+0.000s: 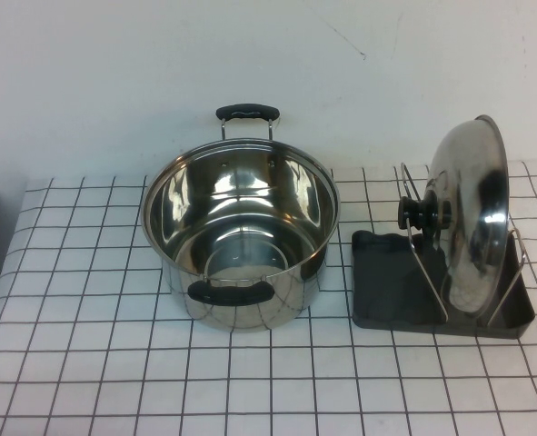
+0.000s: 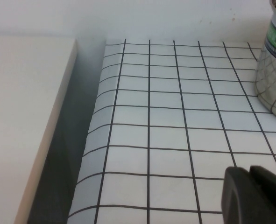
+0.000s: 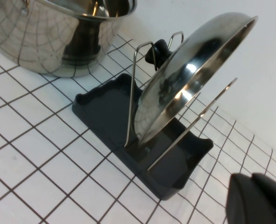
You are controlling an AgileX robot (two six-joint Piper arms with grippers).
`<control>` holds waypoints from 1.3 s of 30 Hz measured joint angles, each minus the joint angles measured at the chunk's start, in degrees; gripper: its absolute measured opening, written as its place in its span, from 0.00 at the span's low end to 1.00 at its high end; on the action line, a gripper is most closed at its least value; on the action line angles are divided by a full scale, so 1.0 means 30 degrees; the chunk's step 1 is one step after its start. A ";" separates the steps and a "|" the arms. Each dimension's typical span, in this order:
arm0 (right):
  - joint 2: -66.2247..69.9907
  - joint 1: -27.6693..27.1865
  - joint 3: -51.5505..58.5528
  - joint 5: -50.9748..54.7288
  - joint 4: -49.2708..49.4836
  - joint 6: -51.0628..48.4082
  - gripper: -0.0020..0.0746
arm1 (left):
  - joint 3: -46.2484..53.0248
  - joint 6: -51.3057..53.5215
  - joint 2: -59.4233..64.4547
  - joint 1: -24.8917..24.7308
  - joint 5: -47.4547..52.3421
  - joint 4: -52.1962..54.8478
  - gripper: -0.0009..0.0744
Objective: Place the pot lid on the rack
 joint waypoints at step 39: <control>-0.1293 0.4940 0.0219 -0.1387 0.0810 0.0000 0.02 | 0.0000 -0.0149 0.0000 -0.0045 0.0090 0.0209 0.01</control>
